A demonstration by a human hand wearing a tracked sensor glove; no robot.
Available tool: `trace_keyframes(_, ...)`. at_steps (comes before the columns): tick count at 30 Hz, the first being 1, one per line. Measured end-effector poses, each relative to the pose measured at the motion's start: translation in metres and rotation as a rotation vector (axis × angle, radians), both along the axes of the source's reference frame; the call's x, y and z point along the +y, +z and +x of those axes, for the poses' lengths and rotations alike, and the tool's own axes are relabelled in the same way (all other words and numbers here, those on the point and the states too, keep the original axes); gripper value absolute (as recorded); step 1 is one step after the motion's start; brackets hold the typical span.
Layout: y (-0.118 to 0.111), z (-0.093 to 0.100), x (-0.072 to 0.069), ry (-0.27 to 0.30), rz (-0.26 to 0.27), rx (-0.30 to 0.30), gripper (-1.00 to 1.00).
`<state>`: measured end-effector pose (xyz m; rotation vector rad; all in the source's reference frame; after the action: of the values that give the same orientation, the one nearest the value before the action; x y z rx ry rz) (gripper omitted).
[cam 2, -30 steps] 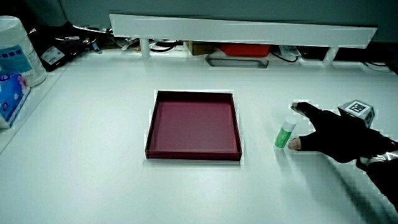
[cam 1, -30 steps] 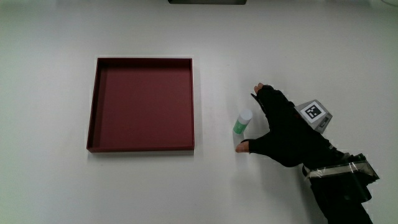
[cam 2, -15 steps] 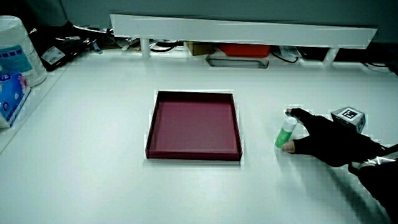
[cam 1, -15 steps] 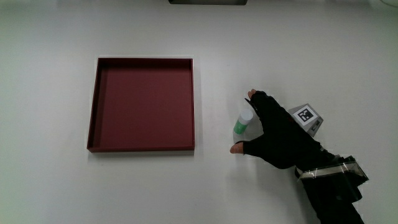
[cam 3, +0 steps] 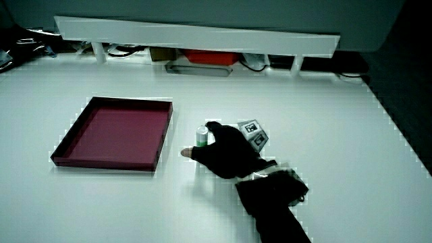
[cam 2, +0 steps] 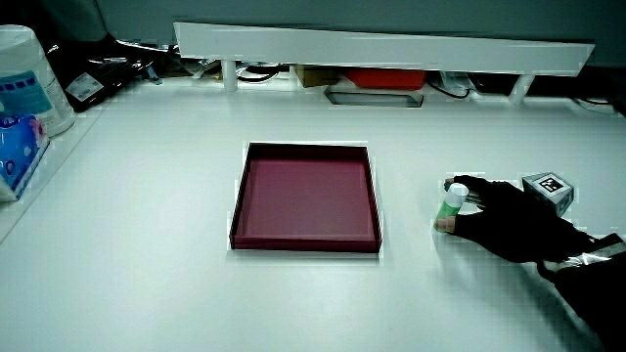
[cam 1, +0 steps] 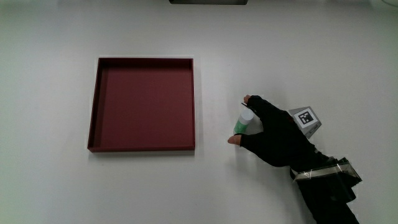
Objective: Pick glue stick
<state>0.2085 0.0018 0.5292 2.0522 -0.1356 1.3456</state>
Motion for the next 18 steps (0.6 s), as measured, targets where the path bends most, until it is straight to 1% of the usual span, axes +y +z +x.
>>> trace_keyframes(2,0.001,0.001,0.001,0.018,0.010,0.004,0.39)
trace_keyframes(4,0.004,0.003,0.002,0.036,0.032,-0.014,0.45)
trace_keyframes(7,0.003,0.003,0.004,0.067,0.046,-0.017,0.53)
trace_keyframes(8,0.004,0.004,0.005,0.077,0.059,-0.016,0.55)
trace_keyframes(9,0.005,0.004,0.005,0.090,0.060,-0.039,0.58)
trace_keyframes(10,0.007,0.006,0.006,0.097,0.071,-0.027,0.61)
trace_keyframes(11,0.009,0.006,0.006,0.113,0.083,-0.052,0.63)
trace_keyframes(15,0.016,0.009,0.008,0.136,0.080,-0.061,0.74)
trace_keyframes(16,0.015,0.009,0.009,0.148,0.079,-0.079,0.76)
trace_keyframes(18,0.015,0.008,0.009,0.153,0.088,-0.094,0.82)
